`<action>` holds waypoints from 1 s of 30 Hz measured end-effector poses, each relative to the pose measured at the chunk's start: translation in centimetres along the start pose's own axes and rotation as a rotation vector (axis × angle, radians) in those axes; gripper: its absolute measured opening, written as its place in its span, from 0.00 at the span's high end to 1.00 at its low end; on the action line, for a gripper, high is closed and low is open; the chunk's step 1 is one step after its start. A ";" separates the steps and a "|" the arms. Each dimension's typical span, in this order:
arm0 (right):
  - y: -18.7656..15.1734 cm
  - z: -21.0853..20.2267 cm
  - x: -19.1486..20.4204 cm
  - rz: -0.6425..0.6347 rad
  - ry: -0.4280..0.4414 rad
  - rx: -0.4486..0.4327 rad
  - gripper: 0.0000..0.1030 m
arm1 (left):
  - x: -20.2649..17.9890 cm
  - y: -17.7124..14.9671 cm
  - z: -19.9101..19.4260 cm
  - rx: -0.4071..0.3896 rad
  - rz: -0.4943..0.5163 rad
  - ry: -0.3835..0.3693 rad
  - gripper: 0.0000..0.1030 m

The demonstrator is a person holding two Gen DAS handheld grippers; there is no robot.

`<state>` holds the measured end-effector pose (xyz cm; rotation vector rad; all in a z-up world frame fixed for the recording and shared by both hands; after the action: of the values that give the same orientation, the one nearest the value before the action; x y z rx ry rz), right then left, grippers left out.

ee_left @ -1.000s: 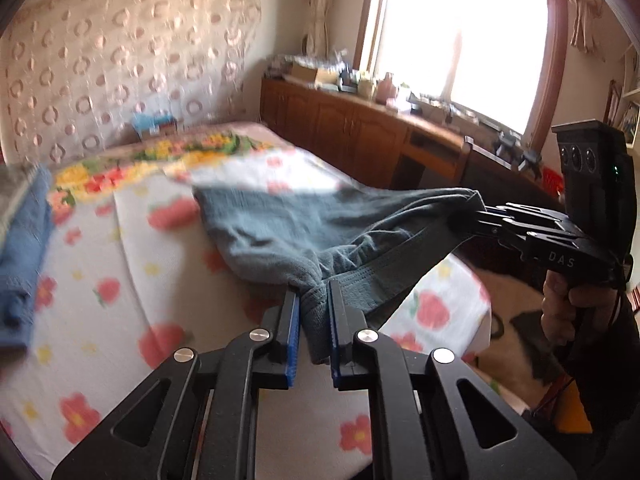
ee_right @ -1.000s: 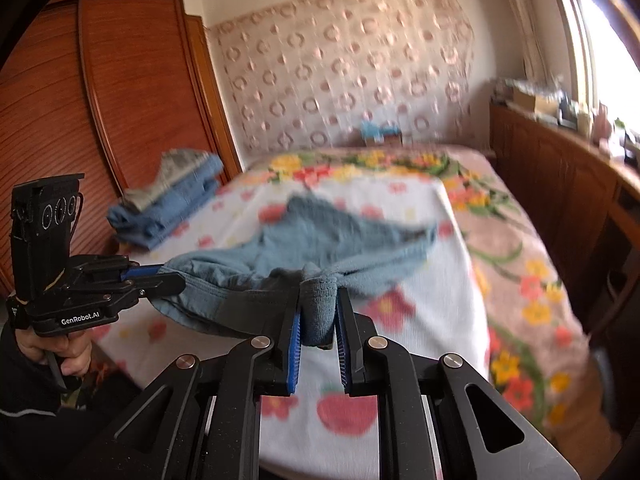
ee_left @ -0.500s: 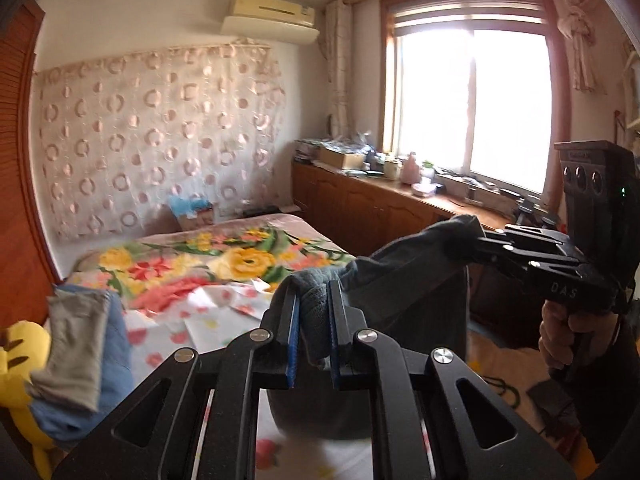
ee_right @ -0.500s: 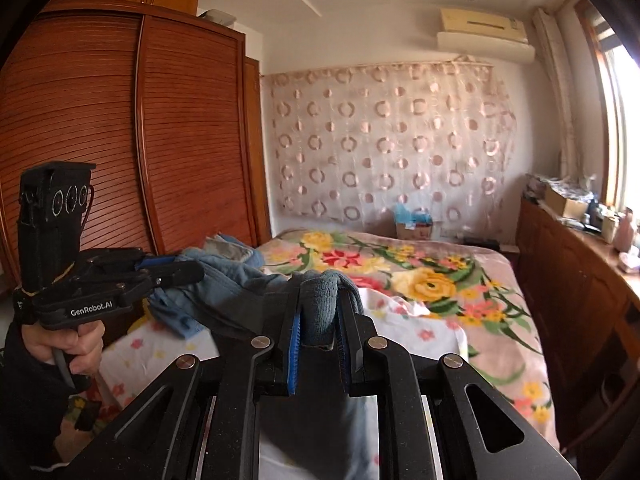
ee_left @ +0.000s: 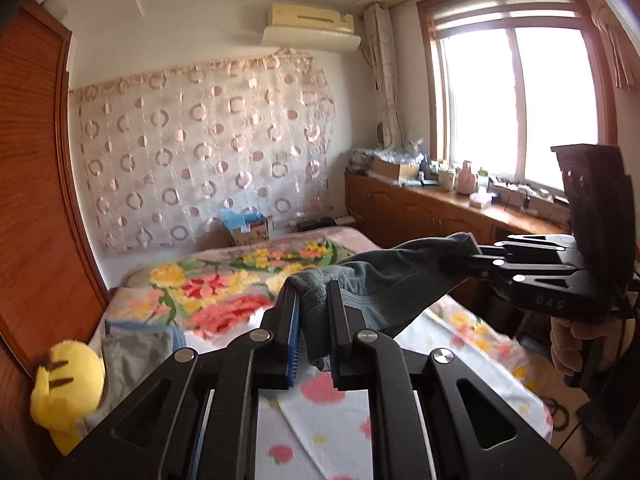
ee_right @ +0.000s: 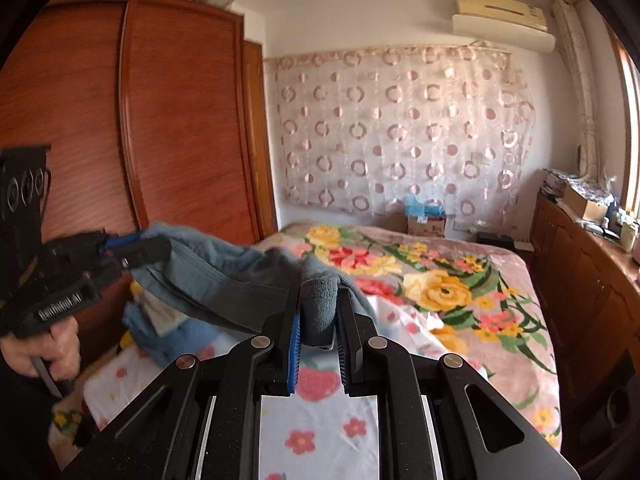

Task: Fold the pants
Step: 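Lift the held hem high above the bed with both grippers, then carry the hem over toward the waistband and lower it with both grippers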

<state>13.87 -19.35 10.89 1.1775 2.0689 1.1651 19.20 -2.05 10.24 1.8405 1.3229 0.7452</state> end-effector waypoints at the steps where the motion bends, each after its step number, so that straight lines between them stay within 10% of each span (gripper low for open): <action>1: -0.9 0.4 0.1 -0.003 0.008 0.026 0.85 | 0.0 -1.1 0.2 0.021 -0.001 -0.009 0.87; 13: -10.4 4.9 1.1 0.052 0.139 0.259 0.85 | -2.8 -12.9 1.0 0.211 -0.046 -0.119 0.87; 30: -16.2 2.1 2.0 0.115 0.191 0.308 0.85 | -4.6 -22.7 0.2 0.367 -0.145 -0.167 0.87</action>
<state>7.17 -20.97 -4.04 1.3885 2.4196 1.0714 6.07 -2.04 -8.87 2.0094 1.5381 0.2772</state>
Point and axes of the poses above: each gripper's, at about its wrist camera, not at the fingertips, and z roughly the way its jaws point, x to its left, y to its top, the point moved 4 cm from there along z, roughly the way its jaws point, and after that the axes turned 12 degrees about x, right-handed, at the moved point
